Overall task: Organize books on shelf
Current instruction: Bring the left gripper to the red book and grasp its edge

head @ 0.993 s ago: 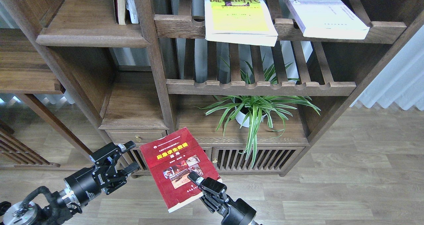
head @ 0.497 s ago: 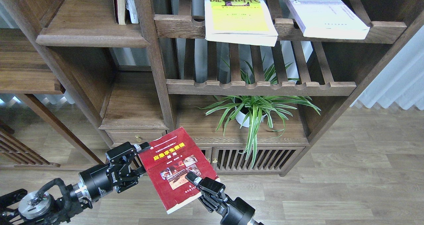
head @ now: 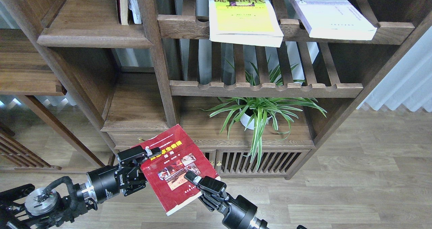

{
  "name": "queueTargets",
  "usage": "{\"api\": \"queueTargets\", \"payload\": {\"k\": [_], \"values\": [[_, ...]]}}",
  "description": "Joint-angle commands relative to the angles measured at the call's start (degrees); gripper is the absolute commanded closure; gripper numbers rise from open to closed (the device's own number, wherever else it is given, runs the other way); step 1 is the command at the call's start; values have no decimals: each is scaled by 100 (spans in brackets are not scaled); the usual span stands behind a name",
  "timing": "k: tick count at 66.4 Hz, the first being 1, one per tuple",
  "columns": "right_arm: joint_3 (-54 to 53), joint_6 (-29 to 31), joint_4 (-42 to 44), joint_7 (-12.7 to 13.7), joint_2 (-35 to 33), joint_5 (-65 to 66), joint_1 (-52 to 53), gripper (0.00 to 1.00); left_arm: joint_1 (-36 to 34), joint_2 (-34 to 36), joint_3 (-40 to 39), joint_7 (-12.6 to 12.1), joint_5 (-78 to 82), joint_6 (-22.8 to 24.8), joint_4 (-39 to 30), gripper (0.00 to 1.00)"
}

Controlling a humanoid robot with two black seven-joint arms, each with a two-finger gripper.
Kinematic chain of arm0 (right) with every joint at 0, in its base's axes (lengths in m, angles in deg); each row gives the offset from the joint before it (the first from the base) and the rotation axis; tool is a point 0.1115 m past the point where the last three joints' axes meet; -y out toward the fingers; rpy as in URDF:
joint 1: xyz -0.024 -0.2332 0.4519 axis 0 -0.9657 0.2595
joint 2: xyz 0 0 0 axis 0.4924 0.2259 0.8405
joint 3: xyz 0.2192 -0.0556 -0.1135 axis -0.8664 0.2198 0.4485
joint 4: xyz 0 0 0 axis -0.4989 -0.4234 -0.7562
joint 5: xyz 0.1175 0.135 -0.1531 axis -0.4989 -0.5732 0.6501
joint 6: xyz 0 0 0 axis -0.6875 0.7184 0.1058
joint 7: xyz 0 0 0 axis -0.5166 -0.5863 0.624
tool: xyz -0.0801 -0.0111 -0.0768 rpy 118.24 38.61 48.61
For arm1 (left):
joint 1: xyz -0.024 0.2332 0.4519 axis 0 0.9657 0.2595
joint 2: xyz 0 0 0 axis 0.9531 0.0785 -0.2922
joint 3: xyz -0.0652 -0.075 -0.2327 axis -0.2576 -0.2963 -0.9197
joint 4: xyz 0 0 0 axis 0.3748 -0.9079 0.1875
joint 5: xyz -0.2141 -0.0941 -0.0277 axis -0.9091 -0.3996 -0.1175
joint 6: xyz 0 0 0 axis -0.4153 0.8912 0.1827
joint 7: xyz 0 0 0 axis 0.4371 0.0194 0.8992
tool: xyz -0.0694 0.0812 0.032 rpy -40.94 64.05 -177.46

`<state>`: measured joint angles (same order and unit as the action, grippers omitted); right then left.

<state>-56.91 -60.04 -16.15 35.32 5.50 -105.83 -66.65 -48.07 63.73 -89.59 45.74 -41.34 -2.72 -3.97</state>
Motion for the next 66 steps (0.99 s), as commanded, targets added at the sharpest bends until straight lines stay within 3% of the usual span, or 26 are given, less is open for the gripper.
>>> {"api": "queueTargets", "payload": {"k": [1,42,44,45,46,47,52,58,66], "values": [[1,0,1,0,0,0,-9,95,-40,1,21,0,-133,0,1,28],[1,0,1,-9,0,0,-18,95,-66,-78,21,0,148,0,-26,35],[1,0,1,-9,0,0,-18,95,-49,-96,12,0,148,0,-26,38],[1,0,1,-9,0,0,-18,95,12,-52,12,0,130,0,-34,51],[1,0,1,-9,0,0,-27,95,22,-52,12,0,121,0,-34,53],[1,0,1,-9,0,0,-27,95,65,-52,-14,0,78,0,-26,63],[1,0,1,-9,0,0,-27,95,197,-52,-180,0,-142,0,-34,83],[1,0,1,-9,0,0,-27,95,399,-105,-418,0,-204,0,-52,91],[1,0,1,-9,0,0,-18,95,417,-105,-427,0,-195,0,-61,94]]}}
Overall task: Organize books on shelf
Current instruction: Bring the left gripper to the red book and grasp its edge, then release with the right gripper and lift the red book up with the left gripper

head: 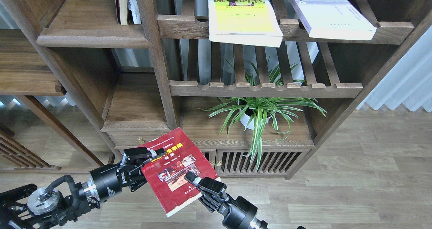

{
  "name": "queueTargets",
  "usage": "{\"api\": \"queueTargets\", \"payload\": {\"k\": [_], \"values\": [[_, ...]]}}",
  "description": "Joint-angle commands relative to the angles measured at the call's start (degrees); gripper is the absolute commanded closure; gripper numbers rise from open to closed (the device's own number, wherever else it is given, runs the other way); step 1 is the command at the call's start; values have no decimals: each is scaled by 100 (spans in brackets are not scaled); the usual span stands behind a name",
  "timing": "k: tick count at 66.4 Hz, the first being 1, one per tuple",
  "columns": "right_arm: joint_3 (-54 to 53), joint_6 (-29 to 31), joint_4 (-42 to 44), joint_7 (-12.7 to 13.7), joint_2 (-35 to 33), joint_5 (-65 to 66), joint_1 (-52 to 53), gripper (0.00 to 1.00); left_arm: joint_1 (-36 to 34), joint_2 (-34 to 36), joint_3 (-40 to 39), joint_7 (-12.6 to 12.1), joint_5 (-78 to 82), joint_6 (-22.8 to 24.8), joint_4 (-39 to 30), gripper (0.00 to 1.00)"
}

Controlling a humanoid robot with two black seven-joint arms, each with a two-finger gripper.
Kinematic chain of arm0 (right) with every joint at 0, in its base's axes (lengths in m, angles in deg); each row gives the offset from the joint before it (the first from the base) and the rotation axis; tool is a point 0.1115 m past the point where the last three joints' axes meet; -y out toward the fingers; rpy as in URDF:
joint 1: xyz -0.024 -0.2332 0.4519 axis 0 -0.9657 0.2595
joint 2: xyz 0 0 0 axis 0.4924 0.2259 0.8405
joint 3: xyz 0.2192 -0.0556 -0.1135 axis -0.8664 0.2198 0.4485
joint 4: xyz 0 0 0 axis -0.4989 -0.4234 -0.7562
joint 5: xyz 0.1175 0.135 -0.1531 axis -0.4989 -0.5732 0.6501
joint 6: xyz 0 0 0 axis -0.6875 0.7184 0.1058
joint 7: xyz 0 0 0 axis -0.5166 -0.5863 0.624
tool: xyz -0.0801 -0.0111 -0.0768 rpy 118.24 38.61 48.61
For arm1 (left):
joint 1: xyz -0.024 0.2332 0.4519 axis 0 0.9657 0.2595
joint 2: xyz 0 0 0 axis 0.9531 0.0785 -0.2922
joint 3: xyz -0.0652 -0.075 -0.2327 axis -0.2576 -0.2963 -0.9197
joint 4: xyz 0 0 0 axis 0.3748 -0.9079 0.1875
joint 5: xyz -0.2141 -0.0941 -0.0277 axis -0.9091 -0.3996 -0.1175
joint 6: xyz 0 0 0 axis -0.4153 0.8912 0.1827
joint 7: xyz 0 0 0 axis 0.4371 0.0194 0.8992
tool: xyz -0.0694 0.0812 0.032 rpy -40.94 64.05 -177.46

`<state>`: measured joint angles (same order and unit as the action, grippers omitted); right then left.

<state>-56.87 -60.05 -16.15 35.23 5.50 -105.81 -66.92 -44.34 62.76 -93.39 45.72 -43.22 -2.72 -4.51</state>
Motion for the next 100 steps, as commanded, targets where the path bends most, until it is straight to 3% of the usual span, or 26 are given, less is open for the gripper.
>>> {"api": "queueTargets", "payload": {"k": [1,20,24,27,28,30,36,41,45,84,93,100], "values": [[-2,0,0,0,0,-3,9,95,53,-8,-47,1,-8,0,2,94],[-11,0,0,0,0,15,9,94,45,0,-21,1,36,0,-25,99],[-11,0,9,-18,0,33,9,90,45,18,-21,1,89,0,-25,100],[-20,0,18,-44,0,76,27,76,45,44,-21,1,133,0,-34,100],[-37,-13,35,-62,0,146,96,49,36,62,-29,1,168,0,-34,100],[-46,-40,44,-71,0,199,132,35,36,79,-38,1,177,0,-25,100],[-134,-40,62,-123,0,252,150,25,36,88,-73,1,238,0,-16,100],[-222,-66,88,-281,0,261,159,9,45,88,-152,1,536,0,46,100],[-231,-66,185,-290,0,270,176,2,36,132,-205,1,695,0,46,100],[-266,0,317,-308,0,270,71,1,80,255,-618,1,1829,0,37,100],[-565,0,572,-308,0,270,71,1,185,501,-908,401,2453,0,28,100],[-679,0,677,-308,0,270,88,1,466,791,-1286,858,3287,0,19,100]]}}
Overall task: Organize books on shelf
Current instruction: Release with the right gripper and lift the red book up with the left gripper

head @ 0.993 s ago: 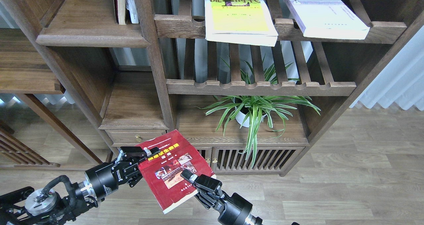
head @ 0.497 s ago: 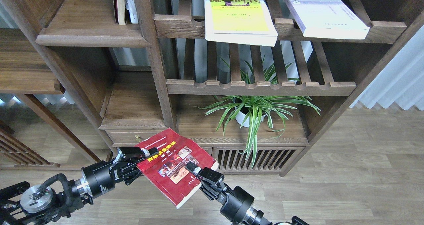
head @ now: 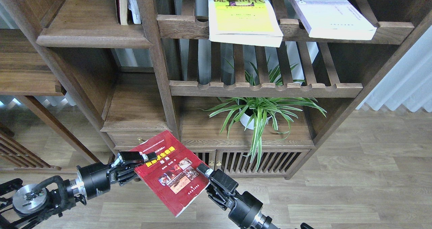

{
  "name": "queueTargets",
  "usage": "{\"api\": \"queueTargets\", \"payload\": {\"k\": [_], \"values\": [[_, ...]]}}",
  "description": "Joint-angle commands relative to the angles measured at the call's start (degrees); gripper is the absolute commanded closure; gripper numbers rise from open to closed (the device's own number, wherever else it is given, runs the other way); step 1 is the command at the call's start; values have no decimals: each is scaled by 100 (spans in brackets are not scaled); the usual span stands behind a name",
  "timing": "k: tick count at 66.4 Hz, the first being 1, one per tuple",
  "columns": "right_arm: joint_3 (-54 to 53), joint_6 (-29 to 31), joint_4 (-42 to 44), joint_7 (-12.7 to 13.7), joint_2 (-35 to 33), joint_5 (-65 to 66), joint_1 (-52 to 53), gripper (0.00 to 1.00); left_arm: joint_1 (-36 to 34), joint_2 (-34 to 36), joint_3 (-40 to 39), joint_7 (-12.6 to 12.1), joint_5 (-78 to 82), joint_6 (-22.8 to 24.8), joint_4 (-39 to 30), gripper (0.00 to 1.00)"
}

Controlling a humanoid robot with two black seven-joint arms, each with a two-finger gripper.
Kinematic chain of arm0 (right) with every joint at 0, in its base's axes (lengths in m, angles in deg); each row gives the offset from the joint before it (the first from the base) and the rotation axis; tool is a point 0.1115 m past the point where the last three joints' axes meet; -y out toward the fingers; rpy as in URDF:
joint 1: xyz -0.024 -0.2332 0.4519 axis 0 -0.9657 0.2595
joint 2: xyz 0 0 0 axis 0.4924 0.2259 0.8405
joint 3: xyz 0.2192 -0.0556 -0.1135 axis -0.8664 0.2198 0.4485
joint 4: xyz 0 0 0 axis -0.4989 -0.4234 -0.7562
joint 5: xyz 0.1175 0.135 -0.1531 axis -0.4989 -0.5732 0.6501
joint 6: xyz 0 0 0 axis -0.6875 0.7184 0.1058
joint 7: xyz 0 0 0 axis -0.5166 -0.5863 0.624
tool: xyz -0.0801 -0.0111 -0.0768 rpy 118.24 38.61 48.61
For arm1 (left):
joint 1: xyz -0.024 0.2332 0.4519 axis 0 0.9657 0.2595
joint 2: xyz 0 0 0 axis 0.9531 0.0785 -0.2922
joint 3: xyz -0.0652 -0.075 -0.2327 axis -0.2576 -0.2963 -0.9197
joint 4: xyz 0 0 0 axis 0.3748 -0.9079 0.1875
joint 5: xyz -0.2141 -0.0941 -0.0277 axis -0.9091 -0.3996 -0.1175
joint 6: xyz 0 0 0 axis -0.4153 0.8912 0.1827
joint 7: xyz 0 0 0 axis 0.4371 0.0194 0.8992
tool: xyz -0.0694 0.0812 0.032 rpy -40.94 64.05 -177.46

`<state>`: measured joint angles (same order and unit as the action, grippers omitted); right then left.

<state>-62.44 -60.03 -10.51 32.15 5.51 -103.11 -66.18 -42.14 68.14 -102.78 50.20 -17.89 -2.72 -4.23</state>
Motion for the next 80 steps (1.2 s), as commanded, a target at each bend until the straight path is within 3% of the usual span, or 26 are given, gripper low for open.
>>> {"api": "queueTargets", "payload": {"k": [1,4,12,21,27,28,35,56,80], "values": [[-123,-1,113,0,-1,1,15,1,273,263,-383,446,817,1,-9,100],[-140,-1,165,-9,-1,1,23,1,510,307,-681,613,1229,1,-35,100],[-140,-1,280,0,-1,1,67,1,923,395,-1314,719,2082,1,-149,100],[-140,-1,289,18,-1,1,85,1,1582,491,-2228,728,2856,1,-588,100],[-131,-1,297,44,-1,9,76,1,2259,526,-2887,719,3085,1,-967,100],[-140,-1,297,53,-1,18,76,1,2712,535,-3332,710,3190,1,-1158,100],[-140,-1,297,61,-1,18,85,1,3278,526,-4011,649,3331,1,-1239,100],[-395,-1,306,61,-1,9,67,1,4000,439,-5805,631,3560,1,-1239,100],[-404,-1,297,35,-1,9,-152,1,3947,175,-6842,570,3516,1,-1239,100]]}}
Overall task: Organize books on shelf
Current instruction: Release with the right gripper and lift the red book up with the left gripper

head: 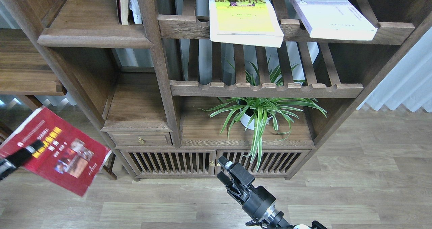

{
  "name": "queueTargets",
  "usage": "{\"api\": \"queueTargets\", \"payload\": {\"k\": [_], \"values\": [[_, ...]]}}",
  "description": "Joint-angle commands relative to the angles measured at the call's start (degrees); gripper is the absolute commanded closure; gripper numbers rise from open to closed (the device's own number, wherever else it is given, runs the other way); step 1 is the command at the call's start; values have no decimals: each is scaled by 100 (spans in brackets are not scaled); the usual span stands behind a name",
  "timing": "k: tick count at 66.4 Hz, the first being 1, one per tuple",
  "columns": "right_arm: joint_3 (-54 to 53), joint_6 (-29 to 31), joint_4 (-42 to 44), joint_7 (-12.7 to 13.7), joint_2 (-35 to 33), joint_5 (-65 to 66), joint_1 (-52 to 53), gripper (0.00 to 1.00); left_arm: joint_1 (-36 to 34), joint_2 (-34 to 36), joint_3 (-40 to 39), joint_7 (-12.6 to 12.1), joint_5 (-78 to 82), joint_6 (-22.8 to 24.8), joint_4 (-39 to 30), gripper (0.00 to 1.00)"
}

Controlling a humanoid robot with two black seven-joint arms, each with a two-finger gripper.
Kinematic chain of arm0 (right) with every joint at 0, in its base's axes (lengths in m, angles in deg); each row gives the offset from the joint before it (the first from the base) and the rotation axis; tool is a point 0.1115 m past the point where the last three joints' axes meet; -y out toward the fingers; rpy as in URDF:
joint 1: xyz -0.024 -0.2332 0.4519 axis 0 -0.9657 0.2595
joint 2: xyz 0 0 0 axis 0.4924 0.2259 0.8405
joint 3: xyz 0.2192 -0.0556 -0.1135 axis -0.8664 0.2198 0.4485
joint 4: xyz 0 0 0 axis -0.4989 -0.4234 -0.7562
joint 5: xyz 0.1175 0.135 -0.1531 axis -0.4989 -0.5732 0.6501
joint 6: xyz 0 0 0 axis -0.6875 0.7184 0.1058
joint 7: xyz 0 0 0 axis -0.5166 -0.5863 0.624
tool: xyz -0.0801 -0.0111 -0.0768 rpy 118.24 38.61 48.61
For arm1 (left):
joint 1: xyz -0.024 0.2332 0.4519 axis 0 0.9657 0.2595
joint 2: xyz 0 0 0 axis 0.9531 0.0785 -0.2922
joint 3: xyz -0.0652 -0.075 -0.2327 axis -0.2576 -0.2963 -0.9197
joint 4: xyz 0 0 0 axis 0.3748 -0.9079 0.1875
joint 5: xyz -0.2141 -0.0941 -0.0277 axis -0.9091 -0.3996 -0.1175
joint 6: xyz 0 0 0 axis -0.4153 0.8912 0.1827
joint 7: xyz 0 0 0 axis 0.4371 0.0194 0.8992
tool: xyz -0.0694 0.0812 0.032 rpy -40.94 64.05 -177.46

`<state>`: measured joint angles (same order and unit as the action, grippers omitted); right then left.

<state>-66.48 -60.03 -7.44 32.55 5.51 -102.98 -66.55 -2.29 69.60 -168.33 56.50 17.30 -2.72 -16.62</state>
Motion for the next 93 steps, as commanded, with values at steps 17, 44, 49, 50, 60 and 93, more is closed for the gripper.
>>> {"api": "queueTargets", "payload": {"k": [17,44,49,50,60,93], "values": [[-44,-1,-1,-5,-1,-4,-142,1,-556,55,-815,-649,-73,1,0,100],[-176,-1,-1,-5,-1,-4,-115,1,-1541,73,-1132,-1076,-197,1,9,100],[-176,-1,-1,4,-1,-4,-115,1,-1822,90,-1219,-1076,-188,1,9,100],[-176,-1,-1,4,-1,-4,-115,1,-1892,90,-1254,-1076,-197,1,9,100],[-176,-1,-1,4,-1,-4,-115,1,-2454,134,-1316,-1076,-188,1,18,100],[-334,-1,-27,21,-1,-13,-142,1,-4195,143,-772,-1076,717,1,518,100]]}}
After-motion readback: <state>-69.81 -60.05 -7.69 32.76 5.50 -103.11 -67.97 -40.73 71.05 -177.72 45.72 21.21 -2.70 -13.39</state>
